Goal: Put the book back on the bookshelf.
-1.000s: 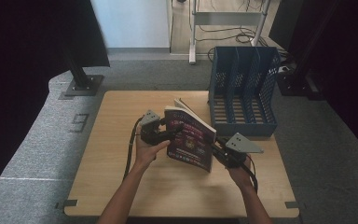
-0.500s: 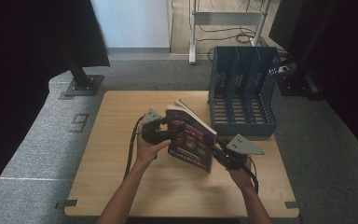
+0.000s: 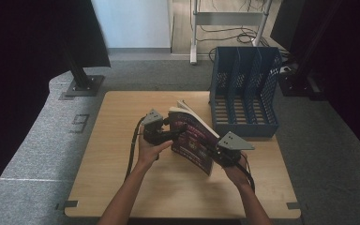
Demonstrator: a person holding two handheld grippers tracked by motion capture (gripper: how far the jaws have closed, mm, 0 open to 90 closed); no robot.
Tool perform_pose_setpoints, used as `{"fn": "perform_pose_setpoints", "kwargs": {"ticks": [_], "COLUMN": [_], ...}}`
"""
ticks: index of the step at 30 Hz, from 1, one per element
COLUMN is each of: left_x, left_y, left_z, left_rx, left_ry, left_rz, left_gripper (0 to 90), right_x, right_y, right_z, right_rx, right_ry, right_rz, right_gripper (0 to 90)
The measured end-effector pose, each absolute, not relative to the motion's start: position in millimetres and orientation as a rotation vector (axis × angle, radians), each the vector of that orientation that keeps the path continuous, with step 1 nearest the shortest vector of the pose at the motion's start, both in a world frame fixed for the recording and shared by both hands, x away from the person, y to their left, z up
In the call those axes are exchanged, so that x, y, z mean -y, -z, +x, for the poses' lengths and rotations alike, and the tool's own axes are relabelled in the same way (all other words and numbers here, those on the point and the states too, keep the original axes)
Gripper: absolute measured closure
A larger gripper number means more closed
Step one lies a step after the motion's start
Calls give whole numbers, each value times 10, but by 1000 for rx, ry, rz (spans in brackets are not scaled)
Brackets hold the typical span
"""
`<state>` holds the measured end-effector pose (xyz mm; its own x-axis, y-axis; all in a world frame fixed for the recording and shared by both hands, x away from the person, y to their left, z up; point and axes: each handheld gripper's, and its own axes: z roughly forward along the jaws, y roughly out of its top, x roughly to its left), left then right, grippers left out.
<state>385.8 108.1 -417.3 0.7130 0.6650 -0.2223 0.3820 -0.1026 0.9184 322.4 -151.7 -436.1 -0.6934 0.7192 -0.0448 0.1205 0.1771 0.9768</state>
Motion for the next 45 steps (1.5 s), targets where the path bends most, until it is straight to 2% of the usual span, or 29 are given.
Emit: {"fn": "perform_pose_setpoints", "kwargs": {"ticks": [4, 14, 22, 27, 35, 45], "left_x": [-1071, -1080, -1095, -1098, -1100, -1191], "left_y": [4162, 4071, 4073, 4070, 4078, 4133], "left_z": [3853, 3862, 3837, 3831, 3823, 3796], "left_rx": [-842, -836, -830, -826, -833, -881], "left_ry": [-299, -296, -293, -293, -298, -328], "left_rz": [1720, 1708, 1710, 1704, 1701, 1692], "left_gripper": [317, 321, 324, 325, 328, 322], "right_x": [1523, 1471, 1467, 1433, 1458, 1441], "right_y": [4357, 4330, 4294, 4296, 4308, 4295], "right_z": [3227, 3185, 3196, 3254, 3316, 3293], "right_rx": [-1934, -1890, -1922, -1936, -1916, -1892], "right_ry": [-1530, -1479, -1535, -1531, -1557, -1545], "right_rz": [803, 752, 740, 763, 823, 828], "right_gripper": [806, 812, 738, 738, 809, 813]}}
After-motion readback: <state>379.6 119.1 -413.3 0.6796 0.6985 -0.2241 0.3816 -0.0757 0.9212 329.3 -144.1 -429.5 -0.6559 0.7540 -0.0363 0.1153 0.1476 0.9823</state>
